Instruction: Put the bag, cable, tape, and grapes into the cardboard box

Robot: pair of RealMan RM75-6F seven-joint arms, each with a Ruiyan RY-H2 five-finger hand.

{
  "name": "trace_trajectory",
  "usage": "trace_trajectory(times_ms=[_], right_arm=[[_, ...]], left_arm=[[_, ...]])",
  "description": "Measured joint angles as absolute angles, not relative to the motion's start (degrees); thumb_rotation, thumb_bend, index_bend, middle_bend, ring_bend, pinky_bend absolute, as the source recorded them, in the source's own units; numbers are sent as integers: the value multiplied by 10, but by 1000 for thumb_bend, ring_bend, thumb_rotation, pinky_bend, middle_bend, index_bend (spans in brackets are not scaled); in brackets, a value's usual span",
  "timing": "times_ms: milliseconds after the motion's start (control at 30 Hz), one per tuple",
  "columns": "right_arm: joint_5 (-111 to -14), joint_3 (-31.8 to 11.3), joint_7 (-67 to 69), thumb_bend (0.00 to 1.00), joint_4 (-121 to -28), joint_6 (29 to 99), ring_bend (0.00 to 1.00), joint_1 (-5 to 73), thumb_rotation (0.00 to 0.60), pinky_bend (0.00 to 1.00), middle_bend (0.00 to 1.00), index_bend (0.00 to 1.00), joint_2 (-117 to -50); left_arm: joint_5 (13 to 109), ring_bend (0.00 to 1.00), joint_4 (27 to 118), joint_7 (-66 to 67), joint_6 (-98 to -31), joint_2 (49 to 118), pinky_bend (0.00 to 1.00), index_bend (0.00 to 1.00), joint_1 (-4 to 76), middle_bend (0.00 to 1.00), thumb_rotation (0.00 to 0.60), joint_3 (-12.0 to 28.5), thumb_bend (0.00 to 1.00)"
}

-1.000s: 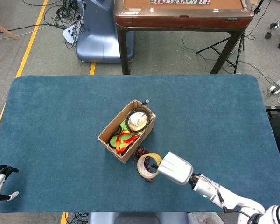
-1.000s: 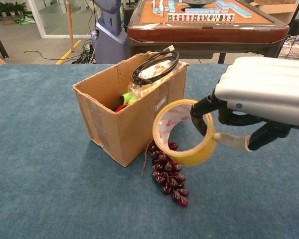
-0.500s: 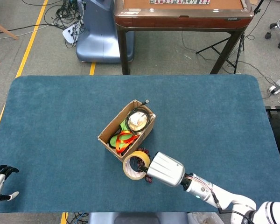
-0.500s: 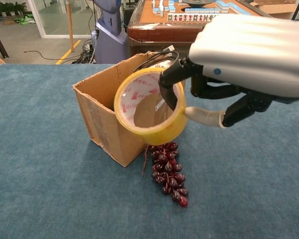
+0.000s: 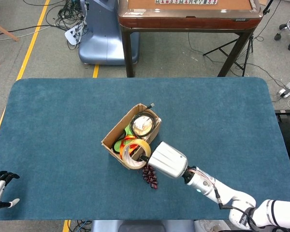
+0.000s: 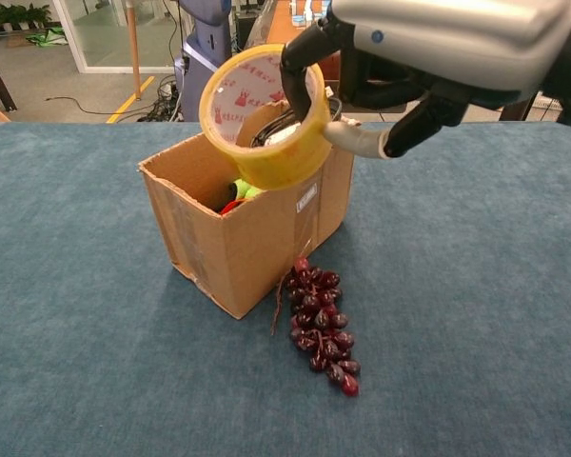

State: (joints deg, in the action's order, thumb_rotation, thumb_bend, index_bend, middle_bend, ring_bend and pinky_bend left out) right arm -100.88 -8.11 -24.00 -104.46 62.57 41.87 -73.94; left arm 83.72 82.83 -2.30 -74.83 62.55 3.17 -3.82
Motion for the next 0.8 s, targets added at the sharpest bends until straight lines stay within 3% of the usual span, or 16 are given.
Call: trace_trajectory(times_ms=[500, 600, 733, 800], right_arm=[[-909, -133, -190, 499, -899, 559, 1000, 488, 600, 1000, 1000, 732, -828], [-896, -135, -175, 379, -867, 549, 1000, 499, 600, 1000, 1000, 712, -845], [-875, -136, -168, 143, -837, 538, 1000, 509, 600, 1000, 1000, 566, -858], [-870, -135, -162, 77, -830, 537, 1000, 511, 600, 1000, 1000, 510, -859]], left_arm=[[840, 160, 830, -30, -751, 622, 400, 319, 31, 291, 600, -39, 100], [841, 160, 830, -30, -752, 622, 400, 319, 31, 291, 600, -39, 100], [841, 160, 831, -28, -752, 622, 400, 319, 30, 291, 600, -39, 100], [840, 160, 831, -28, -752, 622, 400, 319, 30, 291, 600, -39, 100]])
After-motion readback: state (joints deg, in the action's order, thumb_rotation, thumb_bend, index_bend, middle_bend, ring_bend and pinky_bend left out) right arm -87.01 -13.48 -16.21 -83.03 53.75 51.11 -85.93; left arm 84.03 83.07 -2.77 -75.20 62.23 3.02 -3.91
